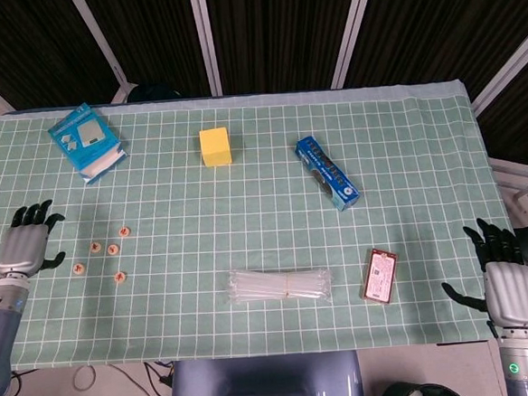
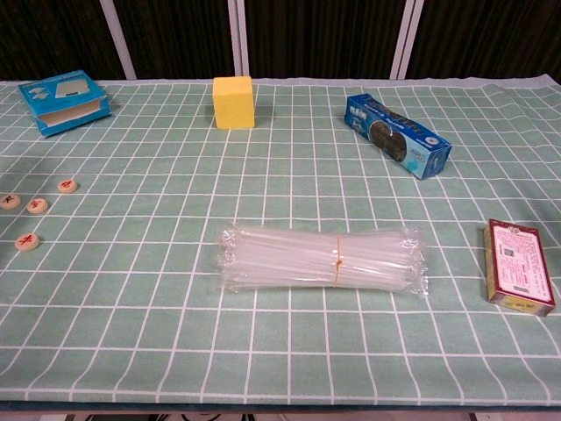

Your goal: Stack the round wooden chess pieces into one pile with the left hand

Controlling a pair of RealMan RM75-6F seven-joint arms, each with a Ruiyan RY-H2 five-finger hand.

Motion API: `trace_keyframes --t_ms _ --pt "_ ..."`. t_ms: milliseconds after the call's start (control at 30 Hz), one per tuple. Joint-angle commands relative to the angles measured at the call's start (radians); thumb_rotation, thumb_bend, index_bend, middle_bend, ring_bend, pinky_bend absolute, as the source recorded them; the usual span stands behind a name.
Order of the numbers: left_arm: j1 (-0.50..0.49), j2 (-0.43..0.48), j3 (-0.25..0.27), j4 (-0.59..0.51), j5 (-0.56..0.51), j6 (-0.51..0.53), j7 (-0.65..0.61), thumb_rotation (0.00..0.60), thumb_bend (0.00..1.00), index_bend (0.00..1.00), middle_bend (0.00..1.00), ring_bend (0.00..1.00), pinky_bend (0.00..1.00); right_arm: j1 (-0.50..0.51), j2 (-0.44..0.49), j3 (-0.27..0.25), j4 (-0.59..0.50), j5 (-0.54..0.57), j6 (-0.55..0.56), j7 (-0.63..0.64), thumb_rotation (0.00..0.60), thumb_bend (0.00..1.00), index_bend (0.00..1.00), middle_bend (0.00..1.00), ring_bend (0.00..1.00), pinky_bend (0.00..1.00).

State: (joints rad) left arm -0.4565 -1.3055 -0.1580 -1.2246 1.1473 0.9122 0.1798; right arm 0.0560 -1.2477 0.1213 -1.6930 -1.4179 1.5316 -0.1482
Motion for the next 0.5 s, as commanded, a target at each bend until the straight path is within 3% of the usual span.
trace_keyframes --t_ms 33,500 --pt "-0.025 -0.05 0.01 0.059 -0.008 -0.03 -0.003 0.6 0.26 0.29 0.0 0.0 0.0 0.0 0.001 0.002 0.0 0.002 0.0 0.002 0.6 0.27 0.12 0.05 0.0 0.0" --pt "-0.058 -0.16 0.032 0.158 0.001 -0.039 0.028 0.6 0.28 0.41 0.0 0.0 0.0 0.0 0.002 0.009 -0.002 0.017 -0.003 0.007 0.6 0.27 0.12 0.05 0.0 0.0"
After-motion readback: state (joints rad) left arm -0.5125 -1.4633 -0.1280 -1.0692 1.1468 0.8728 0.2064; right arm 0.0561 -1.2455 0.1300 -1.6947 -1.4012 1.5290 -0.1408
